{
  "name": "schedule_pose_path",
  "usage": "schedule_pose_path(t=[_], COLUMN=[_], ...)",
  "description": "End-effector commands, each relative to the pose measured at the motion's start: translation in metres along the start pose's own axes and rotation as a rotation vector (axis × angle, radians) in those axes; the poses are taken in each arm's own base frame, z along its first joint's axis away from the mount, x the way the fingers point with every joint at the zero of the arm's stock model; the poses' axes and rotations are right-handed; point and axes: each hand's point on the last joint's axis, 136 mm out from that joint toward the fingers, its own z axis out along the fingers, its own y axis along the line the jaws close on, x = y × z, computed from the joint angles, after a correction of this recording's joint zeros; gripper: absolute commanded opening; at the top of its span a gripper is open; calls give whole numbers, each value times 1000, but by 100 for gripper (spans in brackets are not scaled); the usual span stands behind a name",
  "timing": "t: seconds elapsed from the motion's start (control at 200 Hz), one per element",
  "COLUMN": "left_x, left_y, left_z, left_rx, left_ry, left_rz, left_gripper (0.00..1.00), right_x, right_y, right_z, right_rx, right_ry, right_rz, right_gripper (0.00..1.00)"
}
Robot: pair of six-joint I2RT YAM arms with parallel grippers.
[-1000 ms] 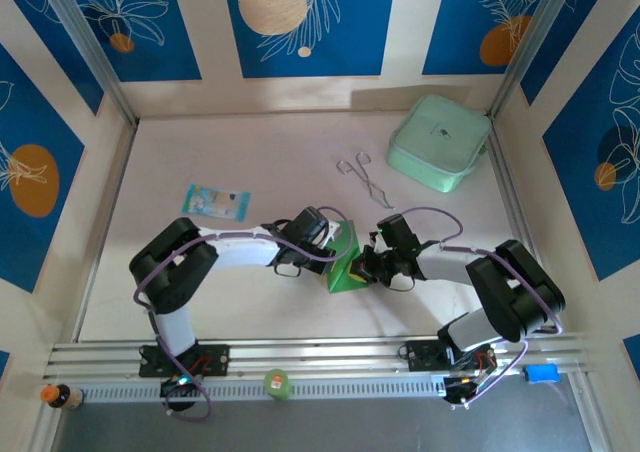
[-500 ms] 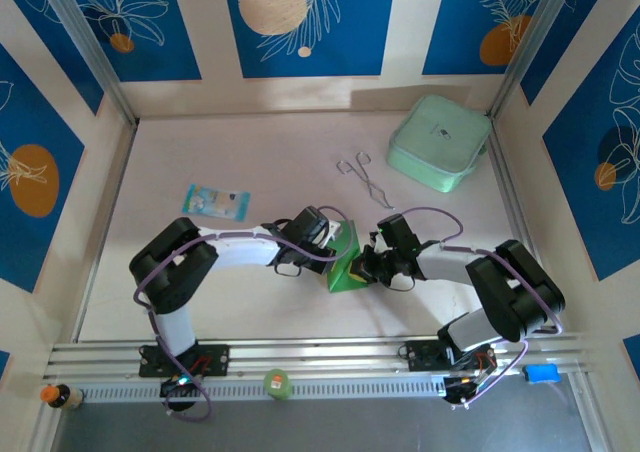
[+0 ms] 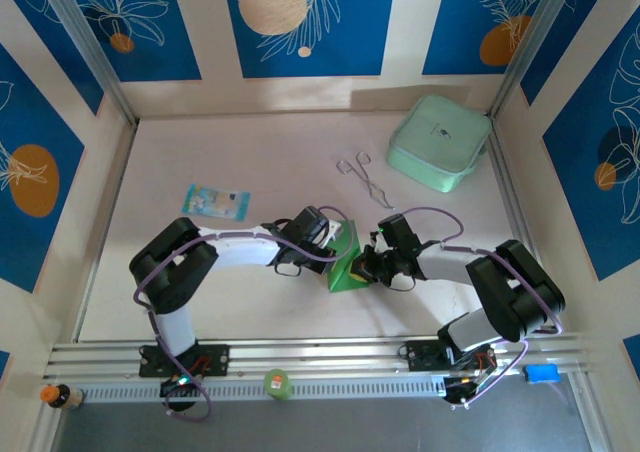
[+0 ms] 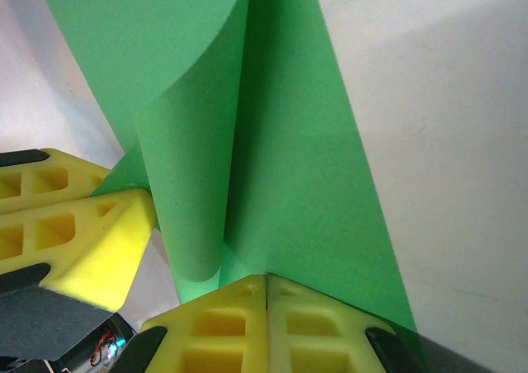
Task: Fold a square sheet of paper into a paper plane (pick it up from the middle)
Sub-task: Fold the triangle a second time at the center of the table.
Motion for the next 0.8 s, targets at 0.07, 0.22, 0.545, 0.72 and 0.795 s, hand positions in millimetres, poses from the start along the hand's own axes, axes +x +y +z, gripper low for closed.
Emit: schedule_pose_path(t=[0.07, 0.22, 0.545, 0.72, 0.795], left_x=[-14, -15, -19, -13, -11], left_y=[-3, -7, -8, -3, -3], left_z=[-2, -1, 1, 3, 5], left_rx=[10, 24, 35, 15, 15], left_ry=[-34, -38, -43, -22, -15], left_rz=[28, 47, 49, 44, 42], left_gripper=[10, 10, 11, 11, 11], right_x=[9, 8, 8, 9, 8], right_y=[-25, -25, -26, -27, -26], right_z=[2, 2, 3, 2, 2], right_rx=[71, 70, 68, 69, 67], right_ry=[27, 25, 30, 30, 28], right_rz=[42, 44, 46, 46, 46], right_gripper=[0, 0, 0, 0, 0])
